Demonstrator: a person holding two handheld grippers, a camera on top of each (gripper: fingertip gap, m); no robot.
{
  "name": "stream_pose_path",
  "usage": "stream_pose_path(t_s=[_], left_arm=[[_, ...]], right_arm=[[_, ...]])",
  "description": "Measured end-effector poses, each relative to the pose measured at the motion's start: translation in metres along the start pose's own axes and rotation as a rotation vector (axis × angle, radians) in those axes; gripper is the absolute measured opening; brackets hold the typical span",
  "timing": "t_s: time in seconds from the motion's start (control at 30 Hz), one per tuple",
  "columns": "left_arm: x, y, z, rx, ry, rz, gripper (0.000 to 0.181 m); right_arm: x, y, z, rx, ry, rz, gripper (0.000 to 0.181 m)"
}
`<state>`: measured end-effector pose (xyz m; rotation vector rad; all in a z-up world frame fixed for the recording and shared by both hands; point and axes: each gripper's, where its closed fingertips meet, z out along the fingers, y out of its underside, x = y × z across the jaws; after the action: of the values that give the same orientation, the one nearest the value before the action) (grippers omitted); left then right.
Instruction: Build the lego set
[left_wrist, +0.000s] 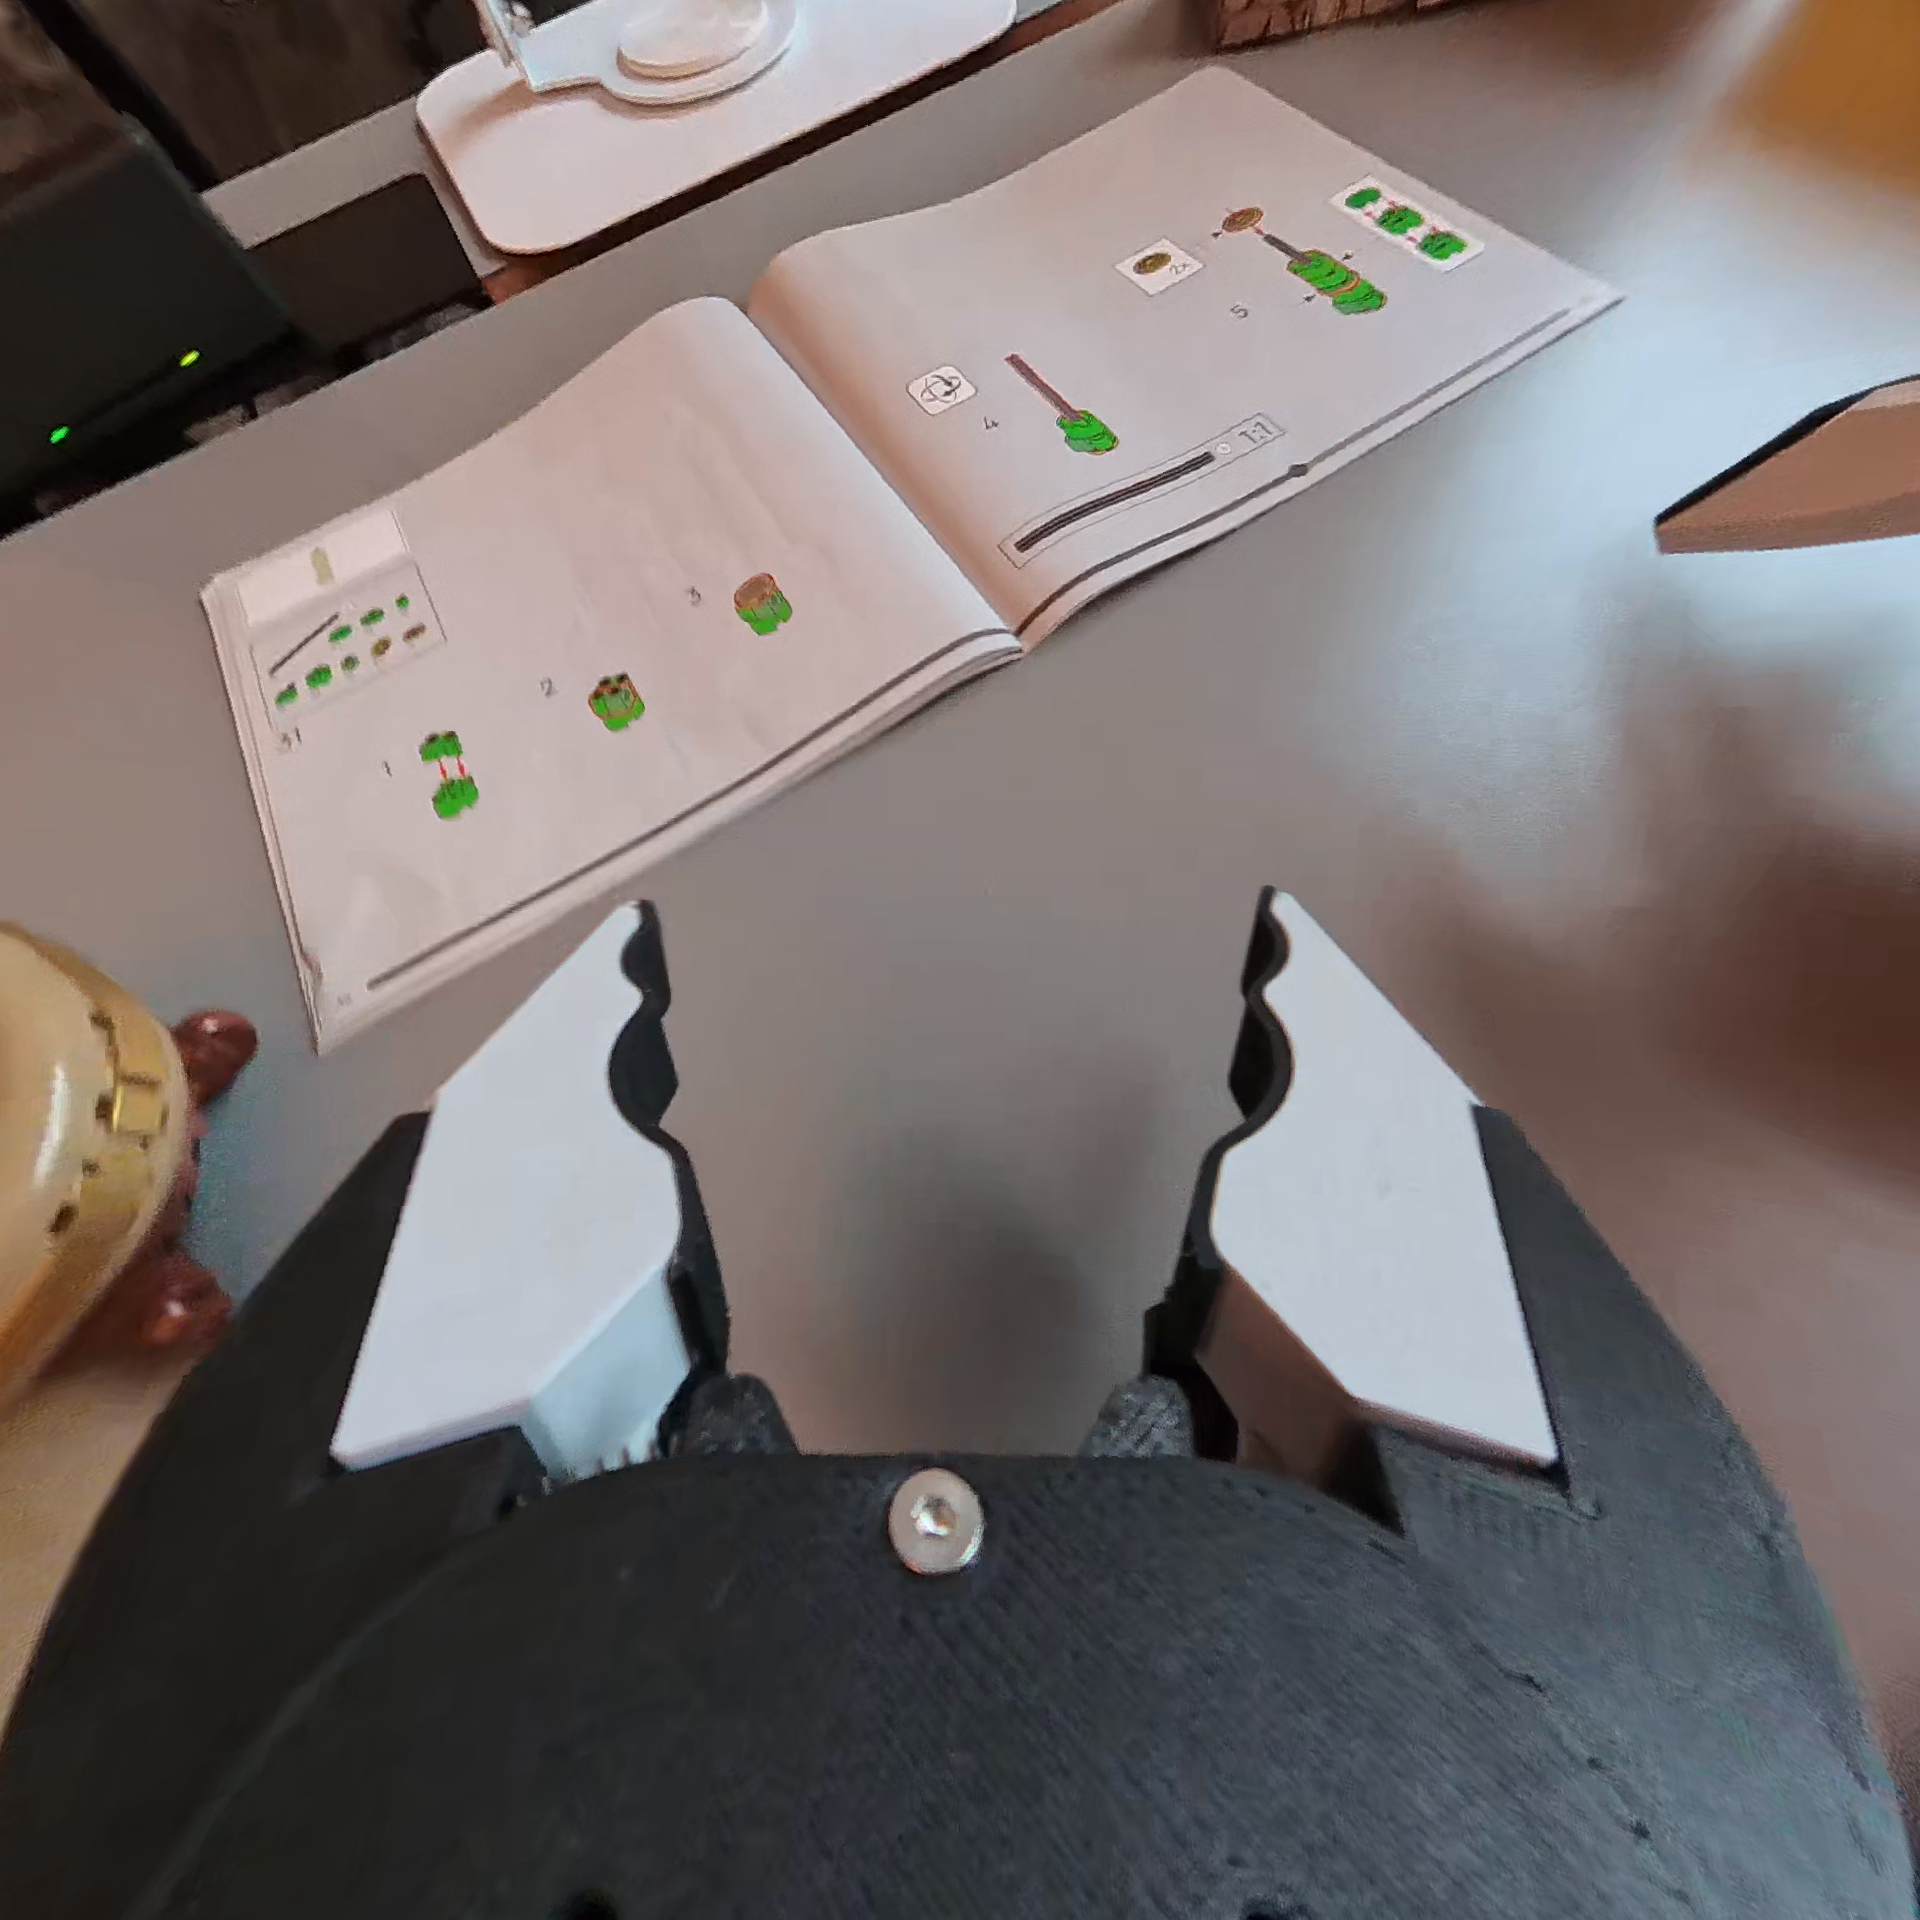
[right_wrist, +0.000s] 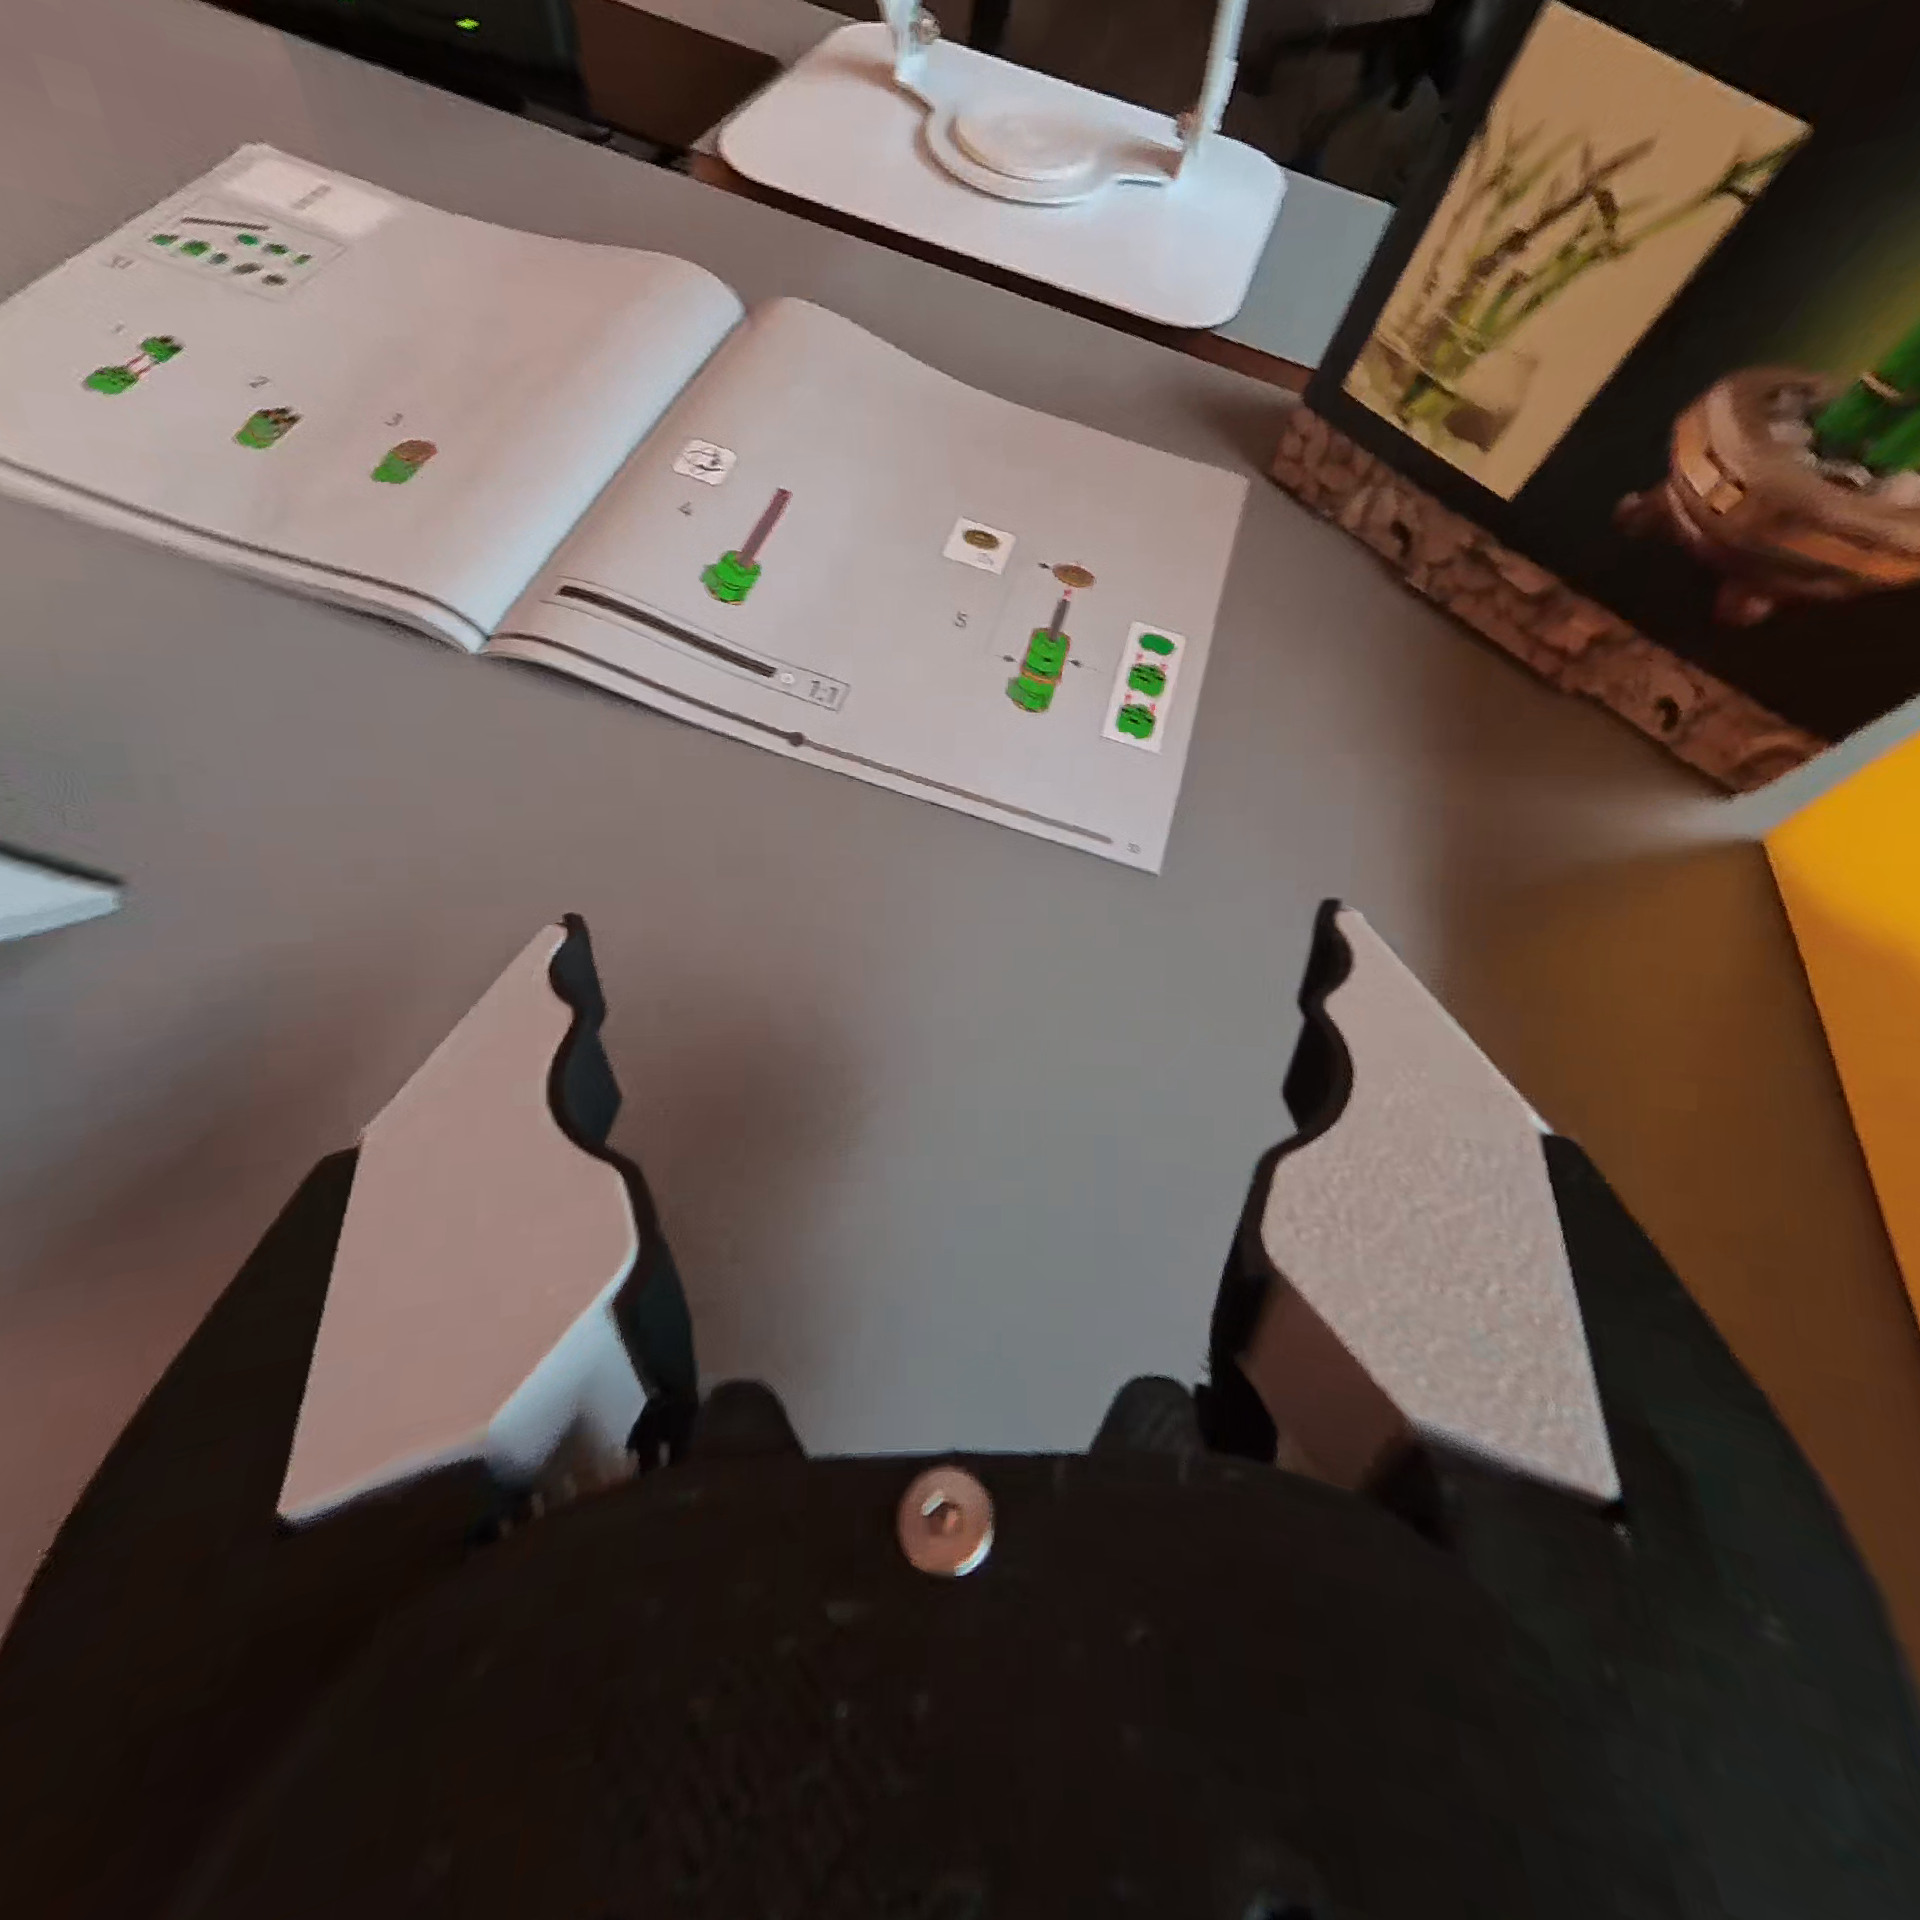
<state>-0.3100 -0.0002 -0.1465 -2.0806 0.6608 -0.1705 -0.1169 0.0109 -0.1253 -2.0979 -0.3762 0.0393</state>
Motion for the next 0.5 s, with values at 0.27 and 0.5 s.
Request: stream_pose_path(t_s=[0.27, 0.5], left_arm=[[-0.010, 0.021, 0.002, -0.084, 0.002, -0.232, 0.142], [-0.018, 0.037, 0.014, -0.185, -0.101, -0.214, 0.151]], right_arm=[[0.008, 0.035, 0.013, -0.149, 0.028, 0.129, 0.152], [0.000, 0.051, 0.024, -0.213, 0.043, 0.205, 0.153]])
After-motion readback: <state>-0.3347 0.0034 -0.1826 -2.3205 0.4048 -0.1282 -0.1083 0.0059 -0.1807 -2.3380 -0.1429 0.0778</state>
